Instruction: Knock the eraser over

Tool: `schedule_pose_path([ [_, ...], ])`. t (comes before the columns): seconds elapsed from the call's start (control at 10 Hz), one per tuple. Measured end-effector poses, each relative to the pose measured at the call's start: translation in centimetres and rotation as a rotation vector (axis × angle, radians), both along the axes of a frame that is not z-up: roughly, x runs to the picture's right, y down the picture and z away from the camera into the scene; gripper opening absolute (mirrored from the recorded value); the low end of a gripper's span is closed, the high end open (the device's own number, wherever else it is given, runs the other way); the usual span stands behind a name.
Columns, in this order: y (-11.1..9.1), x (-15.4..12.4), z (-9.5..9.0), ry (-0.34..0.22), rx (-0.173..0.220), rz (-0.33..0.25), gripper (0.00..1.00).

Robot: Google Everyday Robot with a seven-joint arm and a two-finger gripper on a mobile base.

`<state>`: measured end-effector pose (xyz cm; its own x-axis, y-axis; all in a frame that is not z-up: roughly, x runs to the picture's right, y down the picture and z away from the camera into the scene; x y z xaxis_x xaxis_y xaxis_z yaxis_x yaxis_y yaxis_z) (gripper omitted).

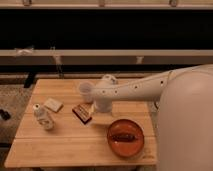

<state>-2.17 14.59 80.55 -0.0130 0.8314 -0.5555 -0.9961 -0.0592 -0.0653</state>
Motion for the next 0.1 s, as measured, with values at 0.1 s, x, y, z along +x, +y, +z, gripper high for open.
schedule_pose_path([
  [0.1, 0.01, -0.17, -0.02, -0.002, 0.0, -0.001, 0.8],
])
